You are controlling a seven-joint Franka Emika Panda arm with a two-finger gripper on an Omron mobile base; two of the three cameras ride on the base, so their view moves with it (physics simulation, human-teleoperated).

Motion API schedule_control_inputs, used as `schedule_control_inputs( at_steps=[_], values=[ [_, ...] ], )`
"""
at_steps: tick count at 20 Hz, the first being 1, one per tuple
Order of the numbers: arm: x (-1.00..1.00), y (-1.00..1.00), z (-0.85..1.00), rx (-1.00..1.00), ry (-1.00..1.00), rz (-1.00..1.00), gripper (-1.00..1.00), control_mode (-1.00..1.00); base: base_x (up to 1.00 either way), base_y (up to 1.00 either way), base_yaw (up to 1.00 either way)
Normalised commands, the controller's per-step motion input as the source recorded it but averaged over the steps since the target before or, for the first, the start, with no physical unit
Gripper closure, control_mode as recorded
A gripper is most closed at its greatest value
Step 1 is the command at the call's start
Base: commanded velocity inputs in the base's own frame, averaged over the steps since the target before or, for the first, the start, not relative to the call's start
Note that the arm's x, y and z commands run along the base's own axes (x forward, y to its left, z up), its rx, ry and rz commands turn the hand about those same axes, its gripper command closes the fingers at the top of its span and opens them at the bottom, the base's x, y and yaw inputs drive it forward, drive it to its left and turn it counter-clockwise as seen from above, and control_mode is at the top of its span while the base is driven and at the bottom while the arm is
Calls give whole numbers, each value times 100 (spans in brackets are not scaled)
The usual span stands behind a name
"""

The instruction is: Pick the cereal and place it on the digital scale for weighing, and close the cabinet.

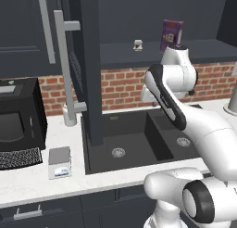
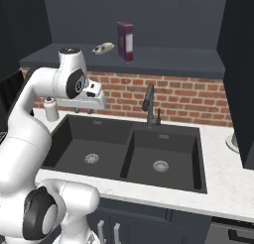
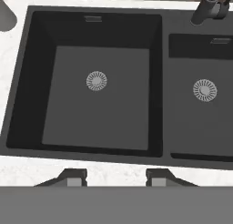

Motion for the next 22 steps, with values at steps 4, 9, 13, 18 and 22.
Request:
schedule_control_inputs(
  at_steps=[4,9,13,18,22],
  values=[
    [-33,0,0,0,0,0,-100,-100,0,0,0],
    [-92,0,0,0,-6,0,-100,-100,0,0,0],
    [-97,-1,22,0,-24,0,-100,-100,0,0,0],
    [-71,-26,66,0,-36,4,-100,-100,0,0,0],
    [-62,-45,73,0,-45,15,-100,-100,0,0,0]
  ],
)
